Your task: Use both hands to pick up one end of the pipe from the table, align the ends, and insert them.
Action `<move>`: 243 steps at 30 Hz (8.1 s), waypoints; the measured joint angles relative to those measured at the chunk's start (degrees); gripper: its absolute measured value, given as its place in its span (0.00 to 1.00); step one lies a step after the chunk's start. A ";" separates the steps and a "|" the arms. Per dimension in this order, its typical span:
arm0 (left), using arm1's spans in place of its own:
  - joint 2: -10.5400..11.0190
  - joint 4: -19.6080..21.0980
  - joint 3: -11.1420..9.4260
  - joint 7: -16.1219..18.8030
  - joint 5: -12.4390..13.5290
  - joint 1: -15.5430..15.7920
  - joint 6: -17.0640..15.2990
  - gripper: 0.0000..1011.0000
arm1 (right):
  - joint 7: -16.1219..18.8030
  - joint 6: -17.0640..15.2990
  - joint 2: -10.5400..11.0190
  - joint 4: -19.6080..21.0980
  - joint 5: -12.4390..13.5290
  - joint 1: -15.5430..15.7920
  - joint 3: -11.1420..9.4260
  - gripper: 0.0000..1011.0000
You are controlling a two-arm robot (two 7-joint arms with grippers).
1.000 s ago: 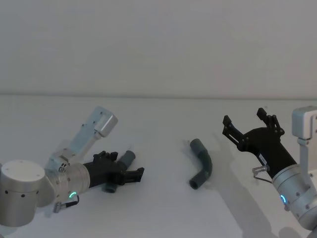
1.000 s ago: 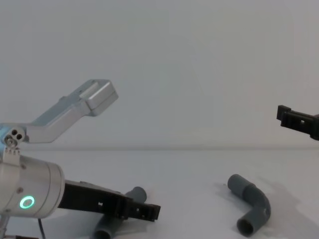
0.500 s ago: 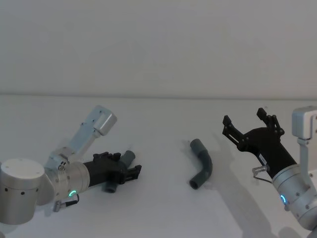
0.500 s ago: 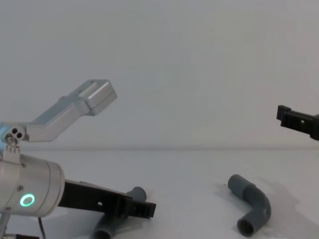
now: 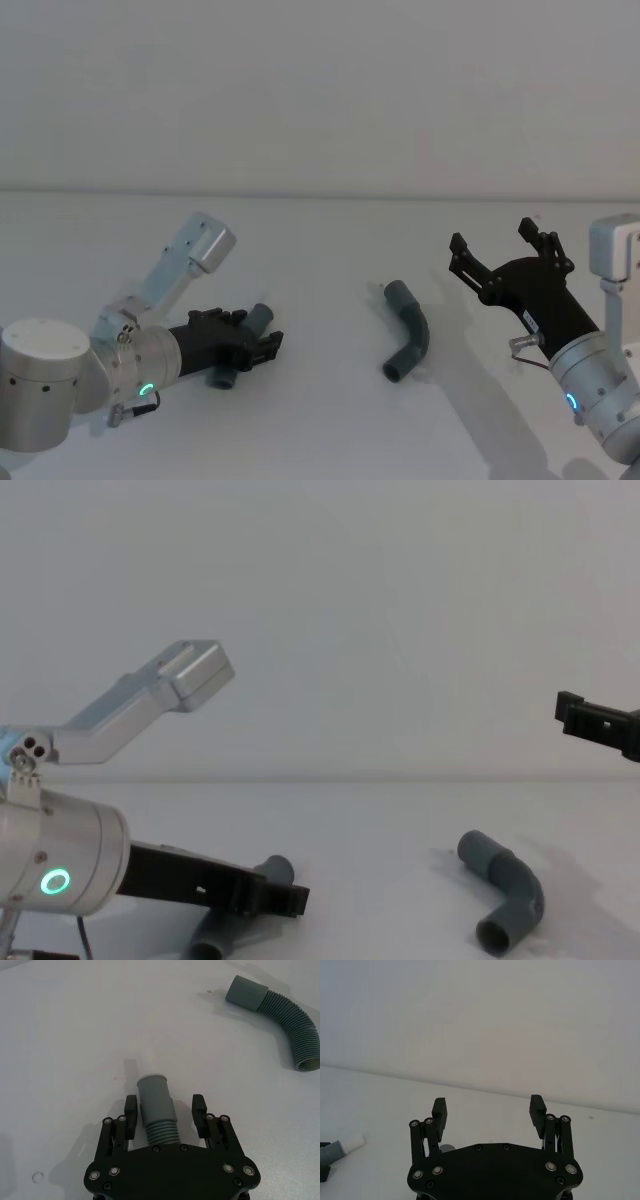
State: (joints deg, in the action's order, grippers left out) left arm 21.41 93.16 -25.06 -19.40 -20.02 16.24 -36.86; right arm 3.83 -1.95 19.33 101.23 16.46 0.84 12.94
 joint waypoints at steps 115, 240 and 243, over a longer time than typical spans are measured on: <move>-0.03 -0.06 -0.01 -0.07 -0.07 0.03 -0.09 0.35 | -0.85 -32.92 -4.90 -2.09 -4.44 -6.56 6.01 0.99; 11.56 5.32 -5.62 -17.83 -0.35 8.02 9.37 0.35 | 30.38 -13.10 6.48 -7.39 6.21 -7.74 -1.22 0.19; 12.47 5.56 -5.75 -19.19 -0.84 8.37 9.47 0.35 | 32.81 -10.76 7.44 -8.40 7.05 -7.61 -1.41 0.19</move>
State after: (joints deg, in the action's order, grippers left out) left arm 33.88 98.72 -30.81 -38.59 -20.86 24.61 -27.39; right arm 36.64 -12.71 26.77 92.83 23.51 -6.77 11.53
